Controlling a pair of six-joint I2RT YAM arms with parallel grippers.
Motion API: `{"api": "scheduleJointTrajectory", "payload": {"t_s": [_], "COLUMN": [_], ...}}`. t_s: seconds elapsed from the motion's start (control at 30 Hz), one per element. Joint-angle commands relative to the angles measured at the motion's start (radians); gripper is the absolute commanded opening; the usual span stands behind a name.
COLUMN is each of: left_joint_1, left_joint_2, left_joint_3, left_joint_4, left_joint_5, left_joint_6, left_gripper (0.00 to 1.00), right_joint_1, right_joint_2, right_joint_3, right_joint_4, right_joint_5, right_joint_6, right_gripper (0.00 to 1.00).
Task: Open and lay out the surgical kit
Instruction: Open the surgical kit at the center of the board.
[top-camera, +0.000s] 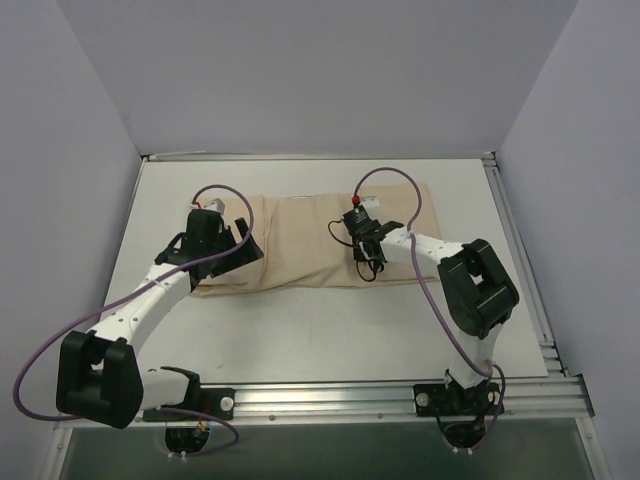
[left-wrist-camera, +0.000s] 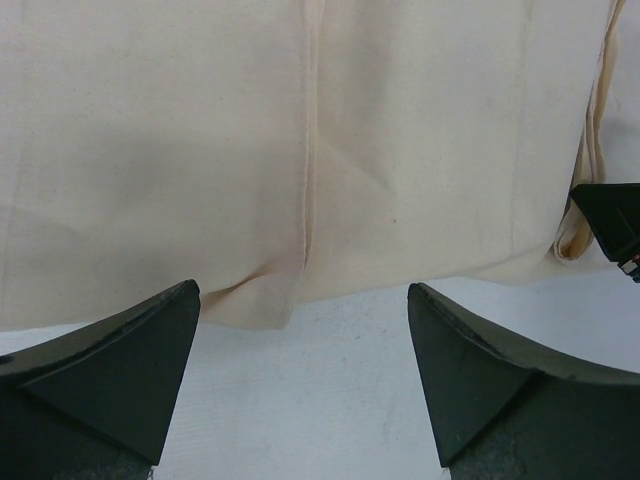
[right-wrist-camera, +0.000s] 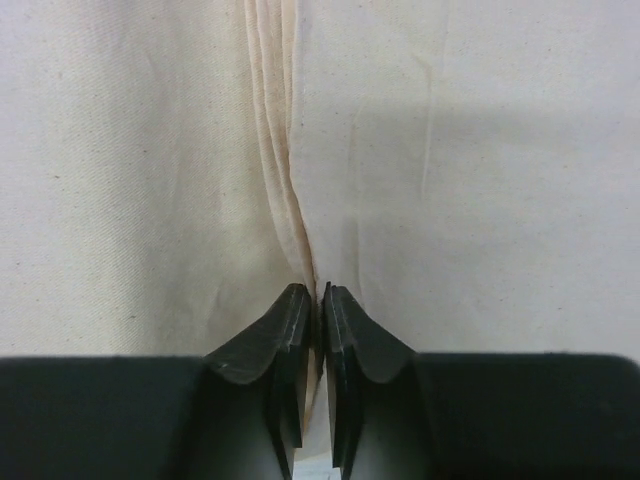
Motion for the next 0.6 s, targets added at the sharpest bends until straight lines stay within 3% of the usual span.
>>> {"api": "scheduleJointTrajectory", "payload": {"t_s": [0.0, 0.03, 0.17, 0.27, 0.4, 0.5, 0.57], "left_joint_1": [-0.003, -0.003, -0.003, -0.003, -0.003, 0.0, 0.002], "left_joint_2": [-0.001, -0.003, -0.015, -0.03, -0.017, 0.003, 0.023], "left_joint_3": [0.003, 0.003, -0.011, -0.02, -0.012, 0.005, 0.02], "left_joint_4": [0.047, 0.047, 0.062, 0.084, 0.081, 0.059, 0.049], "left_joint_5": [0.014, 0.014, 0.017, 0.027, 0.036, 0.034, 0.037], "left_joint_6": [0.002, 0.001, -0.007, -0.015, -0.025, -0.025, -0.021], "left_gripper": [0.94, 0.94, 0.94, 0.94, 0.94, 0.94, 0.94], "right_joint_1": [0.0, -0.004, -0.072, -0.22, -0.471, -0.572, -0.652], "right_joint_2": [-0.028, -0.034, -0.084, -0.145, -0.198, -0.177, -0.163], "right_joint_3": [0.047, 0.052, 0.079, 0.092, 0.111, 0.171, 0.208], "right_joint_4": [-0.055, -0.064, -0.122, -0.194, -0.222, -0.269, -0.279], "right_joint_5": [0.062, 0.073, 0.101, 0.127, 0.278, 0.37, 0.351], "right_joint_6": [0.013, 0.015, 0.022, 0.036, 0.015, -0.012, -0.025], "right_gripper": [0.06, 0.0, 0.0, 0.0, 0.0, 0.0, 0.36]}}
